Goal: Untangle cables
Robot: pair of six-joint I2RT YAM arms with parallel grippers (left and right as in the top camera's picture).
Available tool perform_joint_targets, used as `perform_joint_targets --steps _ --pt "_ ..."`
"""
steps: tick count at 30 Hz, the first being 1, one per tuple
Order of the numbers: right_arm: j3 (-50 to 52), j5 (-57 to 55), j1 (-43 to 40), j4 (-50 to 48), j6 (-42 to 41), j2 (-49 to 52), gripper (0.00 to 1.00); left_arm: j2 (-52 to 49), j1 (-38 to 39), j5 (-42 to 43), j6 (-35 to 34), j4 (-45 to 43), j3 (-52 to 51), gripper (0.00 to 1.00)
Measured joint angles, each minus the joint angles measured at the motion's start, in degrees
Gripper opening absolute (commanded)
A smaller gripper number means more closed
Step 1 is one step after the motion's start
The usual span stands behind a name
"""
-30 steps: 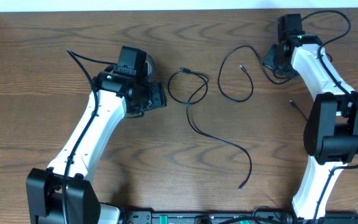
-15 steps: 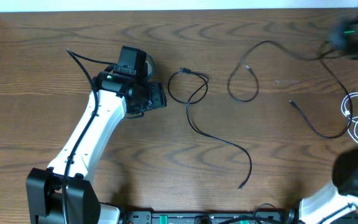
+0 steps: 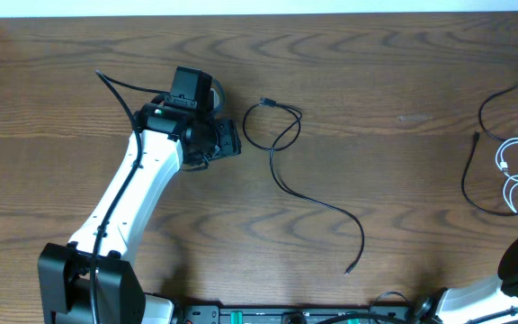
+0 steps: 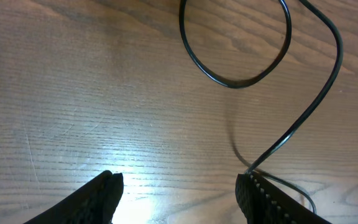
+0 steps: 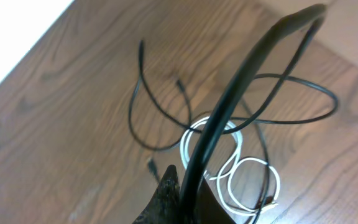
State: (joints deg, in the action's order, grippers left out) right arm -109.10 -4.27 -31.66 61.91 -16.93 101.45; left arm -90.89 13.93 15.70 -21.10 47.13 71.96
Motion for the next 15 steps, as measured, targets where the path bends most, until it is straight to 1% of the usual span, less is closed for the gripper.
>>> perform_joint_targets --steps 2,3,5,6,8,10,11,15 --pt "0.07 1.99 0.46 0.61 1.49 0.35 0.35 0.00 0.00 0.00 0.00 0.00 0.02 0.64" --pt "0.07 3.06 0.87 1.07 2.14 0.42 0.43 0.00 0.00 0.00 0.00 0.02 0.00 0.64" --pt "0.07 4.70 1.77 2.14 3.34 0.44 0.51 0.00 0.00 0.00 0.00 0.07 0.00 0.64" --pt "0.07 6.16 2.56 2.93 4.46 0.44 0.66 0.00 0.00 0.00 0.00 0.15 0.02 0.64" --pt "0.09 9.11 4.13 4.85 7.04 0.44 0.72 0.00 0.00 0.00 0.00 0.39 0.02 0.64" --pt "0.09 11.41 5.64 6.84 8.52 0.44 0.75 0.00 0.00 0.00 0.00 0.46 0.02 0.64" --pt "0.09 13.07 6.62 7.48 9.51 0.44 0.78 0.00 0.00 0.00 0.00 0.44 0.02 0.64" --pt "0.09 19.41 10.93 9.55 13.49 0.44 0.86 0.00 0.00 -0.74 0.17 0.61 0.02 0.70"
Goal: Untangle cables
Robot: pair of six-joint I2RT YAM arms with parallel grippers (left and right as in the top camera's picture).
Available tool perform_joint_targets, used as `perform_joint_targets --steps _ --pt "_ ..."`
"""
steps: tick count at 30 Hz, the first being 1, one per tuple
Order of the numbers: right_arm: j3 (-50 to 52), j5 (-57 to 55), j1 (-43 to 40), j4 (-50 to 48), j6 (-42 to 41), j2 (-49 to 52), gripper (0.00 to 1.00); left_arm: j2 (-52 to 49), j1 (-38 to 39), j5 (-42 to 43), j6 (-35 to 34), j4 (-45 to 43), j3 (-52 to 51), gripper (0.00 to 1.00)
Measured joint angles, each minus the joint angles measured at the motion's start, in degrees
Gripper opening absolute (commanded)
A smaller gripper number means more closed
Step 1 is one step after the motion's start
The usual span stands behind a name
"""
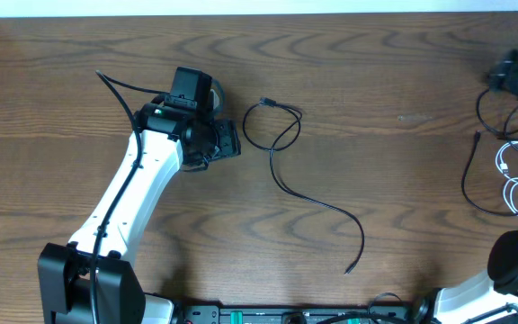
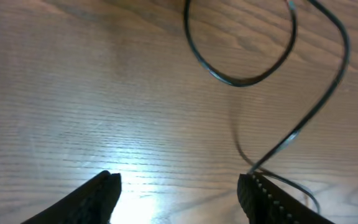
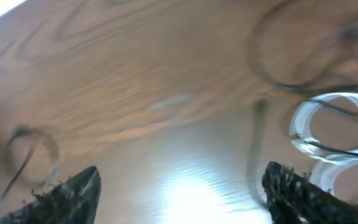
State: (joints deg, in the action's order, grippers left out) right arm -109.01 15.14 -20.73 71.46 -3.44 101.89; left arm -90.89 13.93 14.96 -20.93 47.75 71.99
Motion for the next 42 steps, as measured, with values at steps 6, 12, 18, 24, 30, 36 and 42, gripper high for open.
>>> perform_joint_targets --steps 6,12,18,24,30,36,42 --pt "2.60 5.51 10.12 -0.63 4.48 0.00 0.86 0.00 0.00 -7.69 0.26 4.50 -0.02 0.73" --pt "11.65 6.93 23.71 -9.18 5.18 0.13 0.86 0.00 -3.52 -13.66 0.26 8.00 0.00 0.74" --pt "19.54 6.21 36.87 -21.73 1.79 0.24 0.86 0.00 -8.70 -14.97 0.26 9.22 0.00 0.74" --pt "27.87 0.72 46.90 -34.01 -12.22 0.87 0.79 0.00 -9.01 -15.30 0.26 9.49 0.00 0.74" --pt "30.18 -10.38 53.79 -36.22 -27.47 4.48 0.77 0.00 -9.01 -15.30 0.26 9.53 0.00 0.74" --pt "30.34 -15.63 57.40 -41.90 -36.22 9.97 0.45 0.00 -9.01 -15.26 0.26 9.53 0.00 0.74" --pt "30.45 -19.71 57.61 -41.70 -36.85 11.54 0.01 0.00 -9.01 -15.26 0.26 9.51 0.00 0.75"
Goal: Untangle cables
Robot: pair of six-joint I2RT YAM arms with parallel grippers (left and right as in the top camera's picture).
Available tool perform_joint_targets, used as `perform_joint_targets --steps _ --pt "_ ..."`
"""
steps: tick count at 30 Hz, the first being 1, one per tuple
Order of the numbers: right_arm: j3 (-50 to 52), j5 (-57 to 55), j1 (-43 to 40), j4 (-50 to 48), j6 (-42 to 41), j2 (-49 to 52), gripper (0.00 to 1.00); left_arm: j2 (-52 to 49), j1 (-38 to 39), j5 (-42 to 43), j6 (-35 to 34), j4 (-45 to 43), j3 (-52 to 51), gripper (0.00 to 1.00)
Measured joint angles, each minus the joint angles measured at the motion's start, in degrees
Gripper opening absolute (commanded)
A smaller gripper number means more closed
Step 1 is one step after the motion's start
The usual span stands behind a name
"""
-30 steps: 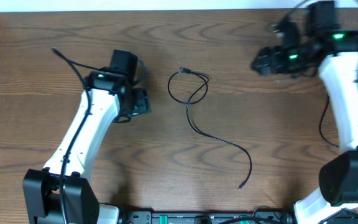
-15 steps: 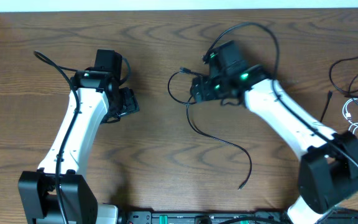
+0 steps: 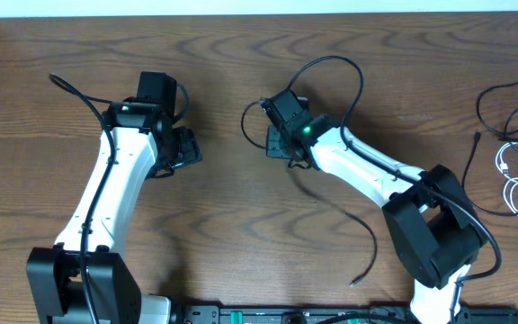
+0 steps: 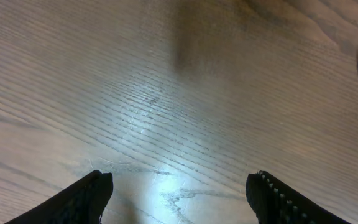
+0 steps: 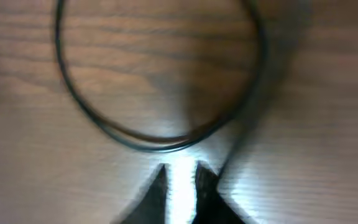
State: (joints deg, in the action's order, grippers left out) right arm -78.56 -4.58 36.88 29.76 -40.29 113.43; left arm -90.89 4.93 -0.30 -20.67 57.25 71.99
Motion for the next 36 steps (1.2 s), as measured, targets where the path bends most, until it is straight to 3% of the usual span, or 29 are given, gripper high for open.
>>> perform_joint_targets --steps 5,8,17,24,30,36 --pt "-0.26 -3.58 -3.65 3.72 5.77 -3.41 0.01 0.00 0.00 0.00 0.00 0.00 -0.02 0.74" --pt "-2.03 -5.92 -10.25 7.74 12.04 -9.40 0.01 0.00 0.00 0.00 0.00 -0.04 0.00 0.74" --pt "-9.38 -9.77 -38.25 6.38 25.49 -24.79 0.01 0.00 0.00 0.00 0.00 -0.02 0.00 0.74" --pt "-9.55 -5.88 -54.75 4.76 29.00 -25.77 0.01 0.00 0.00 0.02 0.00 -0.02 0.00 0.74" --pt "-9.55 -3.69 -60.54 5.62 29.49 -25.40 0.01 0.00 0.00 0.02 0.00 -0.02 0.00 0.74" --pt "-9.55 -2.69 -61.31 6.88 31.12 -24.09 0.01 0.00 0.00 0.04 0.00 -0.02 0.00 0.74"
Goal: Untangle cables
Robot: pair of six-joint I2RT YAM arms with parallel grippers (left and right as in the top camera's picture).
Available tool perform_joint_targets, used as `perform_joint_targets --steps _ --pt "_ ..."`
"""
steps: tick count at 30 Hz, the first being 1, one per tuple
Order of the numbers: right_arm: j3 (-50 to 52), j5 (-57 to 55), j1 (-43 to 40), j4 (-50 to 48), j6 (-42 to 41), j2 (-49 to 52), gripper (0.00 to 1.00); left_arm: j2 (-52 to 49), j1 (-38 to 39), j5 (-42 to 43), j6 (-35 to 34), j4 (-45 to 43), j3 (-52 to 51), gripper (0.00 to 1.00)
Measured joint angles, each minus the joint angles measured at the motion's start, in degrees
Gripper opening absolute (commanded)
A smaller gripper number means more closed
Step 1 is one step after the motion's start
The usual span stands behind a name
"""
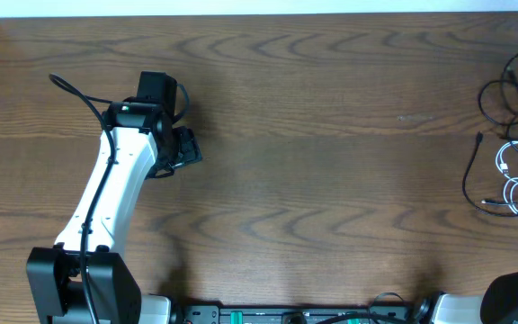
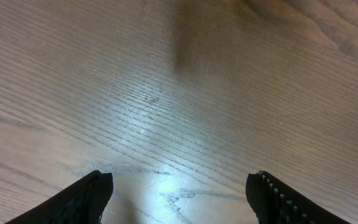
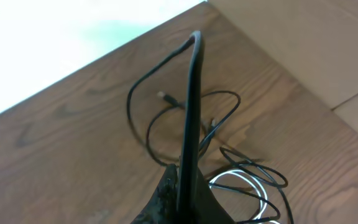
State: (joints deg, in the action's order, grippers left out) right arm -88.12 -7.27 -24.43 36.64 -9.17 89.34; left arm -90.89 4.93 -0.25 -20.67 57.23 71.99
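Note:
The cables lie in a pile at the table's far right: black loops (image 1: 497,99) and a coiled white cable. My right gripper (image 3: 185,186) is shut on a black cable (image 3: 191,106) that rises in an arch above the pile. Under it lie more black loops (image 3: 229,102) and the white cable (image 3: 244,183). The right gripper itself does not show in the overhead view. My left gripper (image 1: 185,148) stands open over bare wood at the left, nothing between its fingers (image 2: 95,190).
The left arm (image 1: 106,207) runs from the front left edge up to its gripper. A long black cable (image 1: 468,184) curves along the left side of the pile. A pale cardboard surface (image 3: 309,43) borders the table's far right corner.
The black cable that lay in the middle of the table is gone from there. My right arm has left the middle and now holds a black cable over the pile at far right. Left arm unchanged.
At first my left gripper stood open beside the black loop in the middle, my right held a cable over the right pile. Then the right was open at the far right. Later the left was further left, the right shut at the loop. Now that cable is at the pile.

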Motion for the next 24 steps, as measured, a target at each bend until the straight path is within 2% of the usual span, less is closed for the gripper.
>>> perform_joint_targets --steps 6,17,22,24 --pt "0.00 -0.02 -0.98 1.20 1.44 2.45 0.01 0.00 0.00 0.07 0.00 0.02 0.00 0.75" --pt "-0.02 -0.48 -6.93 10.93 0.68 16.22 0.02 0.00 0.00 0.09 0.00 0.02 0.00 0.75" --pt "0.00 1.07 -9.27 13.70 -1.22 23.69 0.36 0.00 0.00 0.11 -0.02 0.24 0.00 0.75" --pt "0.02 3.74 -9.64 13.40 -1.95 25.07 0.56 0.00 0.00 0.09 -0.02 0.24 0.00 0.74"
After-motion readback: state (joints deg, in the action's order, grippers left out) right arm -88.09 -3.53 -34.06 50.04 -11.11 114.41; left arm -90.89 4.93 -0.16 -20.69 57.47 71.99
